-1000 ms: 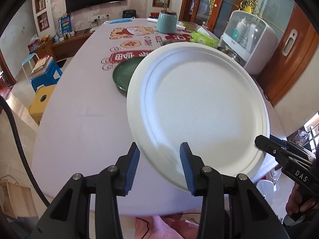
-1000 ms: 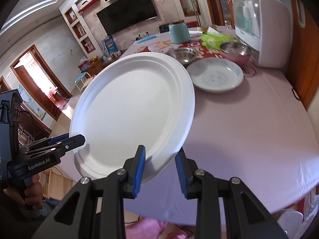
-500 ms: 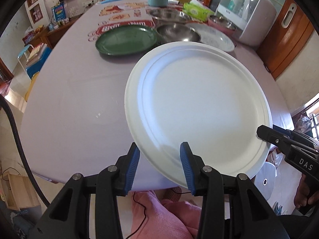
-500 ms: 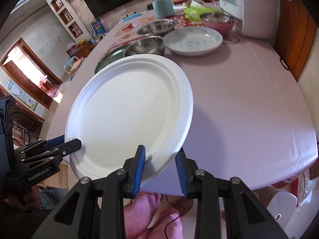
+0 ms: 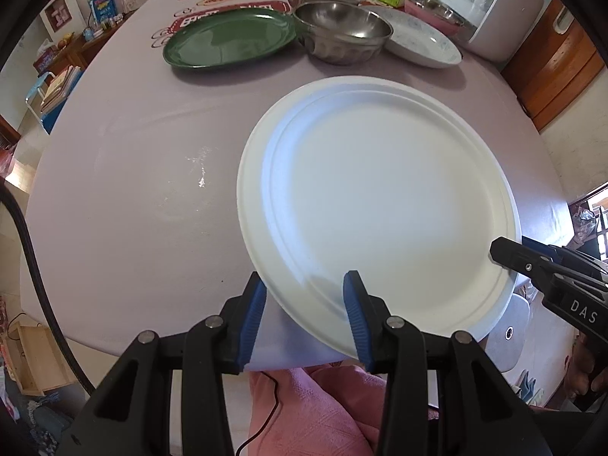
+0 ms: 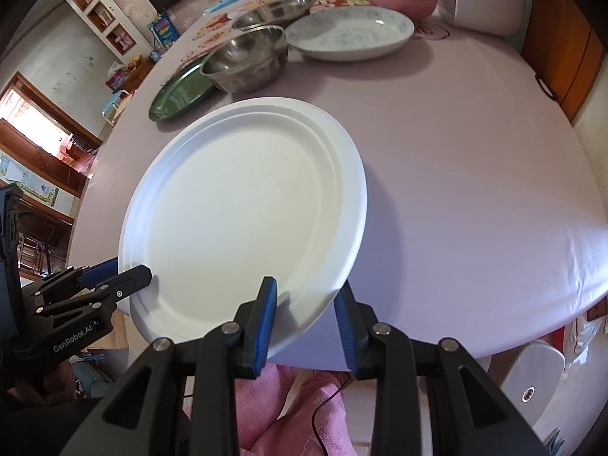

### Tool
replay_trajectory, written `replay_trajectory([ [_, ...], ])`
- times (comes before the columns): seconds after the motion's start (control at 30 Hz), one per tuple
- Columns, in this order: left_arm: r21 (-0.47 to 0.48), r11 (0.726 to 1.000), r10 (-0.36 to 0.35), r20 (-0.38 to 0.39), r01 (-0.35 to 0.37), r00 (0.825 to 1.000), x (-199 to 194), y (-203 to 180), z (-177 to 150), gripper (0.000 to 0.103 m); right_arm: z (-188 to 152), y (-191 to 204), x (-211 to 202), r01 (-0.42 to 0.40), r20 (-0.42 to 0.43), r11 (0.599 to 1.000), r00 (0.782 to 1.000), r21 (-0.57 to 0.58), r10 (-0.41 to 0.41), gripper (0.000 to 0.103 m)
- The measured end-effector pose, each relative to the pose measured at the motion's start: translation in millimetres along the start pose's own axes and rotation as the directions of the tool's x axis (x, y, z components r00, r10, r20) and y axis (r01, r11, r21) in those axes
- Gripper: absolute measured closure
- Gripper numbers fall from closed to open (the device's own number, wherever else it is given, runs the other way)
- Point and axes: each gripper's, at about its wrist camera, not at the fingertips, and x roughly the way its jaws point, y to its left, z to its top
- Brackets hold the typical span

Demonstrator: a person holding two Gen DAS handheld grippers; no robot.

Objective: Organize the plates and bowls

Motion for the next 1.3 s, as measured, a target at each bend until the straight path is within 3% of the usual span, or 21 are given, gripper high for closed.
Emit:
replay_trajectory([
  [0.9,0.007,1.0,0.018,-0.062,-0.017,0.998,36.8,5.9,29.3,0.061,17.0,-3.9,24.0,0.014,-0.047,0.999,0.999,0.032,-0.013,0.07],
  [1.03,0.002,0.999,0.036,-0.062,-0.036,0.997,38.2,7.6,28.1,0.061,15.1,-7.3,20.2,0.027,-0.035,0.999,0.999,0.036,-0.026,0.053],
  [1.3,-0.023,0.998,0.056,-0.026,-0.057,0.998,26.6,6.1,26.0,0.048,12.2,-19.8,6.8,0.048,0.015,0.996,0.999,0.077,-0.049,0.051],
])
